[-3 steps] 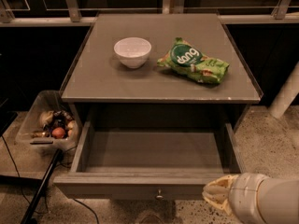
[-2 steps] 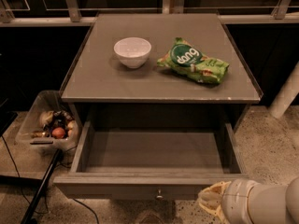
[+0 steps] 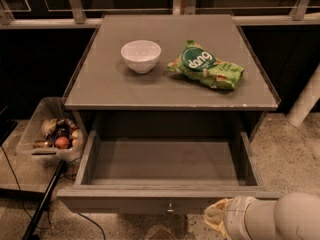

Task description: Close top drawer

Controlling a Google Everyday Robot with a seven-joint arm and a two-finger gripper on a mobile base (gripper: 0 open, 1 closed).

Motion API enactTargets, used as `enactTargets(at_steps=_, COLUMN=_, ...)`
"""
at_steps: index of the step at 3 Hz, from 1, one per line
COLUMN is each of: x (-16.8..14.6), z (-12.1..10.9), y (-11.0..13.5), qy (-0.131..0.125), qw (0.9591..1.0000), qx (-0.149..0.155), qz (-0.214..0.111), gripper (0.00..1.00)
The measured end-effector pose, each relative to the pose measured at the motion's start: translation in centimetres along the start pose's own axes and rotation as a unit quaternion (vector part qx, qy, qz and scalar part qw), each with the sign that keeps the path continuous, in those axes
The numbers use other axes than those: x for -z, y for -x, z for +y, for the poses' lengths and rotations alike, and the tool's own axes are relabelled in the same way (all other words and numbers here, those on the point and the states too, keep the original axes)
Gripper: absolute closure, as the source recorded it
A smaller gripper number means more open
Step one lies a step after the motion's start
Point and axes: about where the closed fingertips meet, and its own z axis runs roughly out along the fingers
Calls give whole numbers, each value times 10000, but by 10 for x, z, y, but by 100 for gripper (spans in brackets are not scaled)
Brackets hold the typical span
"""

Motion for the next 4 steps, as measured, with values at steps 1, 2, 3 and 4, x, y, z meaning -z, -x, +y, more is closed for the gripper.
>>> enactTargets(at_steps=1, x=-26, z=-5, y=-12, qy=-26, qw=9999, qx=-84, qz=111, gripper=100)
enactTargets(at_steps=2, x=-28, z=-7, y=-10, qy=-54, qw=9999, qx=-81, qz=108, gripper=82)
enactTargets(at_steps=3, x=-28, z=-7, y=-10, qy=-54, qw=9999, qx=-81, qz=108, gripper=59)
enactTargets(at_steps=4, x=-28, z=-7, y=-10, qy=-54, qw=9999, qx=-81, qz=108, gripper=36)
